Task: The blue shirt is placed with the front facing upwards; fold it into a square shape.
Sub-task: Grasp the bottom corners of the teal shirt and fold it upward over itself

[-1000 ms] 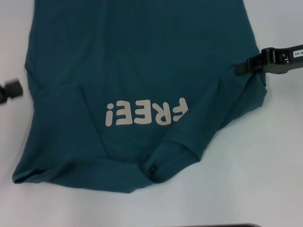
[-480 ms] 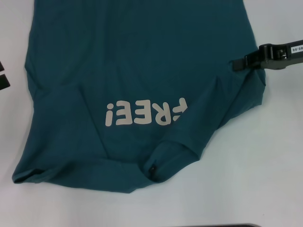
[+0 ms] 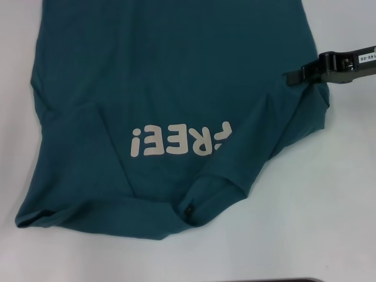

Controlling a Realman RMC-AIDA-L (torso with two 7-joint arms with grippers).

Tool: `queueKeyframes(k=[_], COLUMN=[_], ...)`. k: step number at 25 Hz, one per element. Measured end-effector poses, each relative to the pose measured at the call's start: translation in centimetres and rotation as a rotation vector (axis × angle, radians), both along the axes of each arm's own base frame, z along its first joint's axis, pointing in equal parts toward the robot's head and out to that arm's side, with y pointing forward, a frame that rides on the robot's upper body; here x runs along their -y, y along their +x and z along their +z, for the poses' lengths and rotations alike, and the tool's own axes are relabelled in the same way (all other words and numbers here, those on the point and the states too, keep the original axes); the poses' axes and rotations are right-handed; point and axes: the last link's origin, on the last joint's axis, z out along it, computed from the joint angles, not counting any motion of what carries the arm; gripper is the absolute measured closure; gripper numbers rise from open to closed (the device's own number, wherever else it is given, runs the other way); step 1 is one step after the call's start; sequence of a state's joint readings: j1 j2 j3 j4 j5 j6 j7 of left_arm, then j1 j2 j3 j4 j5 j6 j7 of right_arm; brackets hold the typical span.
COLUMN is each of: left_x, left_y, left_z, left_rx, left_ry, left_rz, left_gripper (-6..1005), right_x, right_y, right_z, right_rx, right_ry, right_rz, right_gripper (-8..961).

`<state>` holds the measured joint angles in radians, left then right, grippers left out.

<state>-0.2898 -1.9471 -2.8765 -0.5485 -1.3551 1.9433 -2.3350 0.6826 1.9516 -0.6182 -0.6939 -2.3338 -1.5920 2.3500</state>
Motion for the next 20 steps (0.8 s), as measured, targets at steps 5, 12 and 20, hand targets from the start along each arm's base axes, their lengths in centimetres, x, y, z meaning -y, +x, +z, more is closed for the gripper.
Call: queueKeyframes(k=[5, 12, 20], left_x=[1.1, 4.2, 6.5], left_y=[-0.1, -2.5, -3.7], left_z=[-0.3, -0.3, -1.8], left_rx=[0.096, -0.015, -0.061], left_ry=[-0.087, -0.404, -0.628], left_rz=[0.010, 0.227, 0.350], left_gripper=[90, 116, 122], right_x=[0.0, -0.1, -0.4], right_y=[0.0, -0.1, -0.2], right_z=[0.0, 0.2, 0.2], right_rx=[0.001, 0.013, 0.032], right_ry=[0.000, -0.001, -0.004], right_rz=[0.002, 0.010, 0.018], right_gripper=[933, 933, 933])
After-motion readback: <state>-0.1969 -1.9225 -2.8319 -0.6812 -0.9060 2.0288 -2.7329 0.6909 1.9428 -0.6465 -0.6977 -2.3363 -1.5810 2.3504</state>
